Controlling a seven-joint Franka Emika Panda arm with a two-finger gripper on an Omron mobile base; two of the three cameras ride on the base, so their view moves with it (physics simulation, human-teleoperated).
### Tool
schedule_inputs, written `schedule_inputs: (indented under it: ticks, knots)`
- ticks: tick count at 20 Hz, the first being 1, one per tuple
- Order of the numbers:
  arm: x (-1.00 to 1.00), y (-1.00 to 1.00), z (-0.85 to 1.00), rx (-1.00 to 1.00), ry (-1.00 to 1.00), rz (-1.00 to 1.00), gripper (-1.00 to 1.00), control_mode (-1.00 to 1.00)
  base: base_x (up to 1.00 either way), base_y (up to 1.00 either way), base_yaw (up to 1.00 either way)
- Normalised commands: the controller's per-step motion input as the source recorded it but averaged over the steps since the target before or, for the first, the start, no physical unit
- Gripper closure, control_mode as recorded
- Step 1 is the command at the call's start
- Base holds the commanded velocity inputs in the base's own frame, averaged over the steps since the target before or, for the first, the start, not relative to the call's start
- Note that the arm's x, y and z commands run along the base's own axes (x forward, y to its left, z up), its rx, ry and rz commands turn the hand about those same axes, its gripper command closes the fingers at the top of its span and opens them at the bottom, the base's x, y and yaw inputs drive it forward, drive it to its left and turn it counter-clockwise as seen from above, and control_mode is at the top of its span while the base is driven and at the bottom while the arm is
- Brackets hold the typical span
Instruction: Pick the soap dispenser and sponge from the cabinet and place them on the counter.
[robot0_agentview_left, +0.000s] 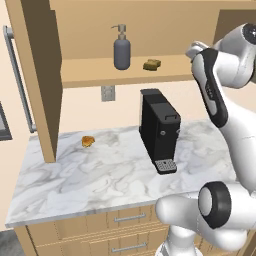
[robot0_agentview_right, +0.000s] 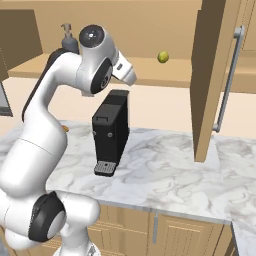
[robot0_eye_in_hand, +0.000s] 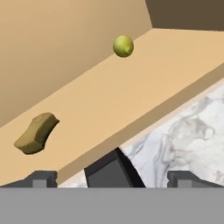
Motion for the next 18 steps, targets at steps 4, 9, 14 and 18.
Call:
schedule_inputs:
  ticks: [4, 9, 14, 18]
  knots:
    - [0.00, 0.44, -0.02, -0.17, 0.00, 0.21, -1.00, -1.00, 0.00, 0.00, 0.00]
    - [0.02, 0.49, 0.00, -0.19, 0.00, 0.19, -1.00, -1.00, 0.00, 0.00, 0.00]
    - [-0.02, 0.29, 0.00, -0.11, -0.03, 0.11, -1.00, -1.00, 0.00, 0.00, 0.00]
    - [0.20, 0.24, -0.02, -0.02, 0.00, 0.02, -1.00, -1.00, 0.00, 0.00, 0.00]
